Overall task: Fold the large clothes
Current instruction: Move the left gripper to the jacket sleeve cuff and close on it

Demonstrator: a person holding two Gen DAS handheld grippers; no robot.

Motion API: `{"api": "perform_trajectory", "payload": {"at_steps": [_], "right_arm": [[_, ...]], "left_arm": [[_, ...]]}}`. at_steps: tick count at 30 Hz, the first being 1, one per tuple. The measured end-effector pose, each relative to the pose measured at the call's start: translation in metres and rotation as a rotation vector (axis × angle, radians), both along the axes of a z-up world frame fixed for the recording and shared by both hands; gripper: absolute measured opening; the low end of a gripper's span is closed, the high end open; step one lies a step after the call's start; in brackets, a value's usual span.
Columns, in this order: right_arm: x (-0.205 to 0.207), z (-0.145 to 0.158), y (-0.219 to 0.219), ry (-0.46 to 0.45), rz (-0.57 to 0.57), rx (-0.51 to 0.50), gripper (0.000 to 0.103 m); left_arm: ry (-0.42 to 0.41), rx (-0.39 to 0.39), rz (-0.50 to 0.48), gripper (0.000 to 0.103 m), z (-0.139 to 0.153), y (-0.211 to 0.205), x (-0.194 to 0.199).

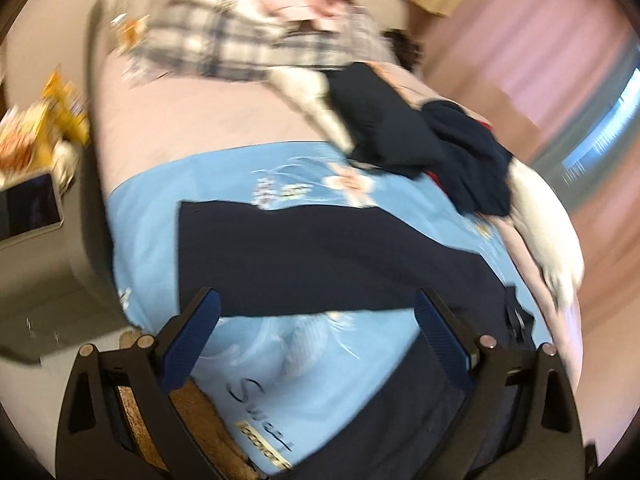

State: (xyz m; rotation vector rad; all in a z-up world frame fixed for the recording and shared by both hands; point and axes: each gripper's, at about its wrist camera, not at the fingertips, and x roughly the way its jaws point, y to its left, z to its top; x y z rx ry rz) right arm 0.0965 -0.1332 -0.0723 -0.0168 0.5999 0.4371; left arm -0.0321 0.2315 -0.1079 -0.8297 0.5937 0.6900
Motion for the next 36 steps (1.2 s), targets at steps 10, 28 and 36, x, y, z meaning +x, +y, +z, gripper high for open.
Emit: {"api": "perform_trajectory", "payload": {"at_steps": [10,28,36], "right_arm": [[0.010,-0.006,0.017,0.016,0.025,-0.019,0.102],[0.003,-0.004,0.029,-0.013,0.033,-0.059,0.102],[0.004,-0.004,0.028,-0.012,0.022,-0.063,0.102]], "left_arm": [[-0.004,-0.167,0.148,0.081,-0.051,0.046,-0.024],[0.042,-0.237,0.189,0.072,-0.102,0.058,-0.024],[0.044,-0.205,0.199,0.072,-0.107,0.055,-0.015]]}}
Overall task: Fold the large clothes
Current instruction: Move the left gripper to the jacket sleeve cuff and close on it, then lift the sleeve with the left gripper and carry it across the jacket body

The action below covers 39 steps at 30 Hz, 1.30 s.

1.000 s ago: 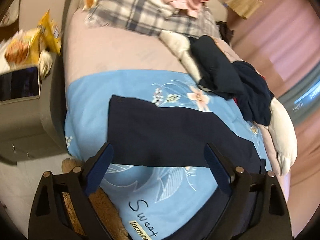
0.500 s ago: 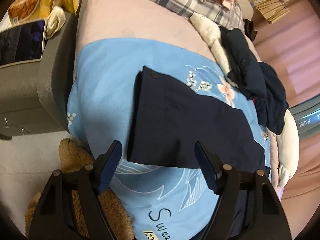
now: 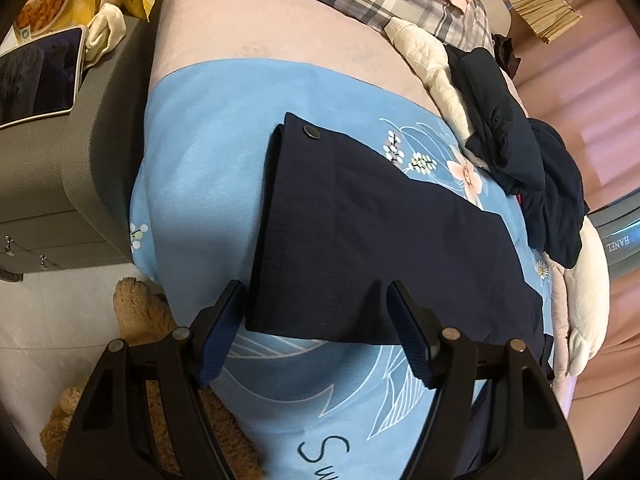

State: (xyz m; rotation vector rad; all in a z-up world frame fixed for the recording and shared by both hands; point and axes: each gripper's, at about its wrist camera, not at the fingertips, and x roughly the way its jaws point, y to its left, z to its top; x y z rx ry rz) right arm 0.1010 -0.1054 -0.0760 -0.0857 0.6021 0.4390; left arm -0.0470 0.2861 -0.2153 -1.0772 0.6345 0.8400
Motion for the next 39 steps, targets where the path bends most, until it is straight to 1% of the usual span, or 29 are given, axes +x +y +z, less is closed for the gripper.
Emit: {"api": "perform_trajectory", "payload": {"at_steps": [3,4,6,9,11,16,18,19,22,26,28,30,32,34,35,37,39], "right_arm": [[0.001,-0.001,0.000,0.003,-0.002,0.003,0.102],[0.000,-0.002,0.000,0.005,0.000,0.005,0.102],[-0.001,-0.003,0.001,0.007,0.003,0.002,0.102],[-0.004,-0.002,0.000,0.002,0.005,0.004,0.102],[-0.004,-0.001,-0.003,-0.004,0.000,0.009,0.102],[0.000,-0.003,-0.005,0.010,-0.019,0.008,0.102],[-0.001,-0.003,-0.005,0.005,-0.013,0.010,0.102],[-0.002,-0.003,-0.005,0.003,-0.011,0.010,0.102],[-0.002,-0.003,-0.006,-0.001,-0.006,0.014,0.102],[-0.002,-0.003,-0.006,0.002,-0.005,0.014,0.102],[-0.001,-0.003,-0.006,0.000,-0.008,0.014,0.102],[0.000,-0.004,-0.008,-0.001,-0.020,0.016,0.102],[0.001,-0.005,-0.010,0.002,-0.029,0.024,0.102],[0.001,-0.006,-0.012,0.004,-0.034,0.027,0.102],[0.001,-0.007,-0.011,0.002,-0.034,0.026,0.102],[0.000,-0.007,-0.012,0.000,-0.034,0.024,0.102],[0.000,-0.006,-0.013,-0.002,-0.034,0.025,0.102]], "left_arm": [[-0.038,-0.026,0.026,0.075,-0.004,0.004,0.001],[-0.070,-0.041,0.036,0.076,-0.006,0.008,0.003],[-0.098,-0.046,0.055,0.076,-0.006,0.014,0.003],[-0.109,-0.064,0.064,0.070,-0.003,0.015,0.001],[-0.097,-0.069,0.057,0.062,-0.002,0.012,-0.001],[-0.136,-0.103,0.072,0.059,-0.003,0.002,-0.014],[-0.130,-0.122,0.076,0.058,-0.005,-0.002,-0.016],[-0.141,-0.135,0.082,0.058,-0.006,-0.005,-0.018],[-0.153,-0.118,0.094,0.059,-0.008,-0.007,-0.015],[-0.198,-0.064,0.145,0.059,-0.009,0.004,-0.011],[-0.205,-0.054,0.152,0.058,-0.011,0.011,-0.008],[-0.201,-0.040,0.161,0.047,-0.011,0.014,-0.006],[-0.211,-0.037,0.154,0.031,-0.013,0.018,-0.004],[-0.243,-0.064,0.145,0.026,-0.016,0.022,-0.001],[-0.245,-0.066,0.147,0.020,-0.015,0.023,-0.001],[-0.230,-0.037,0.131,0.015,-0.007,0.022,0.004],[-0.220,0.008,0.122,0.014,0.005,0.019,0.008]]}}
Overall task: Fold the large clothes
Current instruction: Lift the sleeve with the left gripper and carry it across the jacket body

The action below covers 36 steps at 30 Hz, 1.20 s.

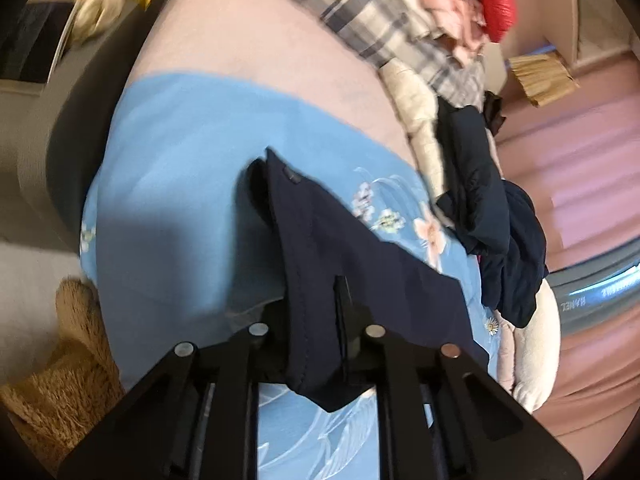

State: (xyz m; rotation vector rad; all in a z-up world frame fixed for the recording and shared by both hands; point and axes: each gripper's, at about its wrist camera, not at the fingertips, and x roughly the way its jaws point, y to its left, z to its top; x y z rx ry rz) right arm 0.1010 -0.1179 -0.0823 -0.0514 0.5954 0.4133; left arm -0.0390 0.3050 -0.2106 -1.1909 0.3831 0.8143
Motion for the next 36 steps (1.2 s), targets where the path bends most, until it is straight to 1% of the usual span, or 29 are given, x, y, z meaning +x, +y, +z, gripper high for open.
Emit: {"api": "perform_trajectory", "payload": {"at_steps": [3,4,5,7,9,12,14,18,25,32,36], "right_arm": [[0.000,0.001,-0.004,-0.005,-0.009,0.006,0.102],[0.000,0.002,-0.005,-0.006,-0.011,0.008,0.102],[0.000,0.003,-0.007,-0.007,-0.015,0.011,0.102],[0.000,0.005,-0.011,-0.011,-0.024,0.019,0.102],[-0.002,0.007,-0.016,-0.018,-0.033,0.030,0.102],[-0.004,0.008,-0.024,-0.026,-0.054,0.049,0.102],[-0.004,0.009,-0.031,-0.029,-0.071,0.062,0.102],[-0.007,0.008,-0.047,-0.034,-0.109,0.092,0.102],[-0.009,0.006,-0.071,-0.033,-0.176,0.136,0.102],[-0.012,0.003,-0.092,-0.037,-0.230,0.171,0.102],[-0.013,0.002,-0.102,-0.037,-0.259,0.190,0.102]], "left_arm": [[-0.005,0.094,-0.023,0.013,0.029,-0.006,0.010],[0.003,0.144,-0.034,0.013,0.044,-0.010,0.015],[0.003,0.174,-0.039,0.013,0.052,-0.012,0.018],[-0.019,0.250,-0.061,0.013,0.078,-0.019,0.027],[-0.020,0.305,-0.081,0.013,0.097,-0.025,0.036],[-0.051,0.380,-0.127,0.013,0.127,-0.039,0.053],[-0.054,0.412,-0.151,0.013,0.141,-0.047,0.064],[-0.075,0.476,-0.231,0.013,0.166,-0.068,0.087],[-0.098,0.585,-0.359,0.012,0.200,-0.115,0.116],[-0.123,0.660,-0.470,0.012,0.222,-0.158,0.141],[-0.134,0.694,-0.571,0.011,0.226,-0.192,0.158]]}}
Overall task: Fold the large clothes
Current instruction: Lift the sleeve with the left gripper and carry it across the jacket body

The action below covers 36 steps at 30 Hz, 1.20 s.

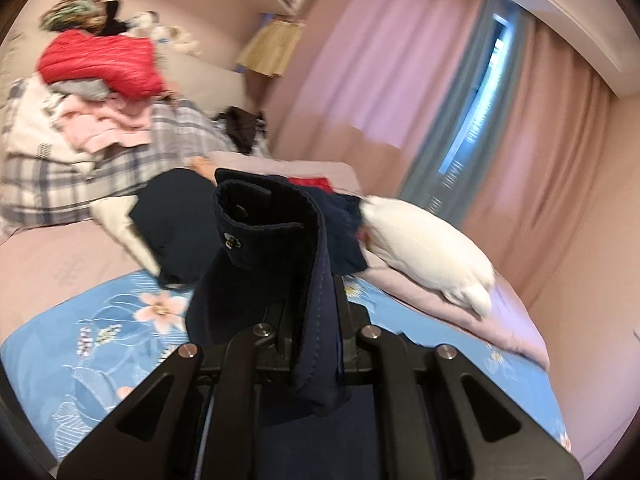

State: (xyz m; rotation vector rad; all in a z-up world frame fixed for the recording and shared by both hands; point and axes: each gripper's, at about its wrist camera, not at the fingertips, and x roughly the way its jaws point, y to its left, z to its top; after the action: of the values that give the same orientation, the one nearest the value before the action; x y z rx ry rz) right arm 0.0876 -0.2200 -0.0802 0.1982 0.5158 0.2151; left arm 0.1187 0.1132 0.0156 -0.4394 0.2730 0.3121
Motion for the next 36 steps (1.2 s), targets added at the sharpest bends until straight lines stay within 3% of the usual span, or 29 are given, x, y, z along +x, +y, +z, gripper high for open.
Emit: {"api": "perform_trajectory", "payload": {"at_steps": [12,22,31,36], "right_arm": [[-0.005,-0.008,-0.038,0.010,-0.109,0.046,0.102],[-0.009,-0.017,-0.061,0.023,-0.174,0.063,0.102],[-0.008,-0.025,-0.073,0.049,-0.215,0.056,0.102],[-0.008,-0.030,-0.077,0.065,-0.228,0.061,0.102]], "left_arm": [[0.069,0.089,-0.266,0.011,-0.016,-0.102,0.044],[0.203,0.155,-0.467,0.011,-0.073,-0.179,0.064],[0.337,0.174,-0.548,0.011,-0.133,-0.210,0.073],[0.424,0.141,-0.579,0.011,-0.159,-0.213,0.077]]}}
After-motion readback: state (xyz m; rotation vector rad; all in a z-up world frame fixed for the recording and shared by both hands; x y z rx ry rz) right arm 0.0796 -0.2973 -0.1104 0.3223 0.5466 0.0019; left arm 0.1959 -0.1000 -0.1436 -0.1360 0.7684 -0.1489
